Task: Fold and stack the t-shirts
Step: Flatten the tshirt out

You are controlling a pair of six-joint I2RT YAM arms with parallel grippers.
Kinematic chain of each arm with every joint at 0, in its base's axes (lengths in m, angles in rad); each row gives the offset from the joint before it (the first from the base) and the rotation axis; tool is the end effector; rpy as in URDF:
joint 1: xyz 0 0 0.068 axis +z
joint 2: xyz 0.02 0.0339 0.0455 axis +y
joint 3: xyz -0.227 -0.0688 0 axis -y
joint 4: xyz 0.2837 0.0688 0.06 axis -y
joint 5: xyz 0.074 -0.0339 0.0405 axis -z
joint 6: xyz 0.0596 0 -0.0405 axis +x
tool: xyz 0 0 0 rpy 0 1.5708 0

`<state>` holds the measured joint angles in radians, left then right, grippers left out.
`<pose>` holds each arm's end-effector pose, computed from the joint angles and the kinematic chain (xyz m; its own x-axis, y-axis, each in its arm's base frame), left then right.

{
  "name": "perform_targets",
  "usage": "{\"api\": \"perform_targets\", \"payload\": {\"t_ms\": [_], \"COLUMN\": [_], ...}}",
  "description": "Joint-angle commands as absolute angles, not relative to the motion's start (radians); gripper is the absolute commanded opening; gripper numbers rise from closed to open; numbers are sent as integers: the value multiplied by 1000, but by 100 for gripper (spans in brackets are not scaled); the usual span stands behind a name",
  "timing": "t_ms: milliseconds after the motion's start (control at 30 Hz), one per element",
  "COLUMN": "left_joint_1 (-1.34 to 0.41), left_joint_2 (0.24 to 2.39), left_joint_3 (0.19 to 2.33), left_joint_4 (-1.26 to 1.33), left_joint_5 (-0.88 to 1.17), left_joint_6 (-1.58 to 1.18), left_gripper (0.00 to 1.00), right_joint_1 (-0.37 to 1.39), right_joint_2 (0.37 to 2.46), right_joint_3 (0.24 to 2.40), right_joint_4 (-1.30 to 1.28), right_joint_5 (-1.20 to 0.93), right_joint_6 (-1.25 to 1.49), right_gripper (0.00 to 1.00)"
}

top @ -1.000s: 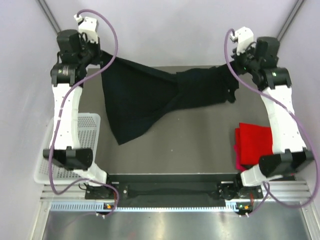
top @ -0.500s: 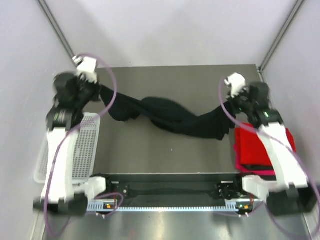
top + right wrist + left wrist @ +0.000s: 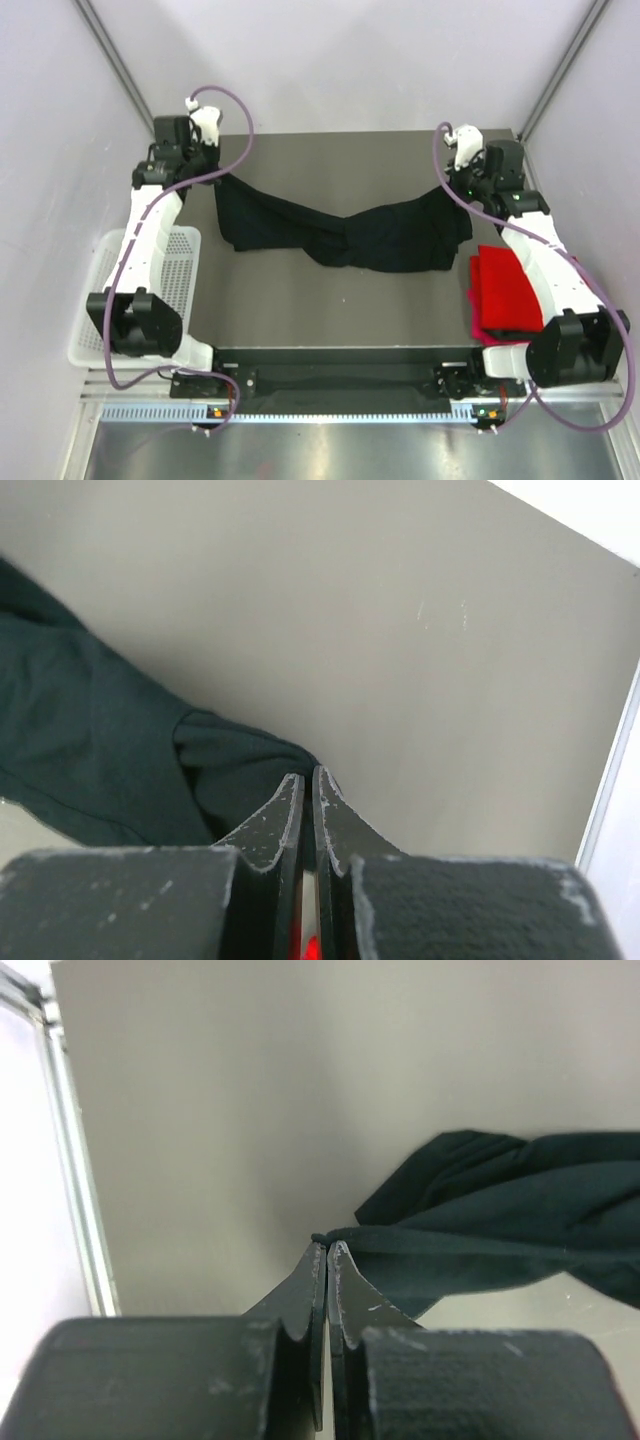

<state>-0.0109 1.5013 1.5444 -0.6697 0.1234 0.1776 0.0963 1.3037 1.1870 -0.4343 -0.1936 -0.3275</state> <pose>0.3928 -0.0116 0.3340 -0.5576 0.1814 -0.8100 0.2124 0.9745 0.0721 0.3589 0.0462 0.2896 -0.4106 -0.3568 -0.8391 -0.4115 0.8937 -0.1787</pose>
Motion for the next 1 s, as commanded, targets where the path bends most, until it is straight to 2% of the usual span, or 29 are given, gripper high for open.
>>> {"api": "perform_targets", "payload": {"t_ms": [0, 100, 133, 267, 333, 400, 500, 633, 667, 767, 967], "left_joint_1": [-6, -8, -6, -6, -6, -6, -6, -6, -6, -6, -6], "left_joint_2": [1556, 1594, 1563, 1285, 1250, 1241, 1282, 1408, 1436, 1540, 1597], "left_joint_3": [1718, 1978, 1999, 1863, 1859, 1800, 1622, 1456, 1422, 1445, 1543], "left_joint_4": [-610, -716, -704, -511, -520, -569, -665, -764, -784, -833, -790], "left_joint_5": [112, 155, 179, 180, 175, 186, 204, 187, 172, 149, 158], "left_joint_6": [152, 121, 114, 113, 132, 149, 160, 187, 189, 192, 187], "left_gripper": [0, 0, 0, 0, 0, 0, 0, 0, 0, 0, 0], "right_joint_1": [98, 98, 97, 98, 98, 98, 98, 98, 98, 98, 103], "right_joint_2": [1357, 1336, 1307, 1071, 1051, 1032, 1077, 1227, 1318, 1448, 1466], "right_joint_3": [1308, 1432, 1495, 1548, 1577, 1516, 1270, 1154, 1154, 1181, 1227], "right_joint_4": [-383, -434, -448, -434, -469, -462, -414, -377, -394, -429, -422], "right_joint_5": [-206, -259, -267, -264, -270, -272, -258, -244, -242, -245, -249], "right_joint_6": [-311, -305, -301, -363, -394, -402, -377, -351, -348, -334, -307], "right_gripper": [0, 0, 0, 0, 0, 0, 0, 0, 0, 0, 0]}}
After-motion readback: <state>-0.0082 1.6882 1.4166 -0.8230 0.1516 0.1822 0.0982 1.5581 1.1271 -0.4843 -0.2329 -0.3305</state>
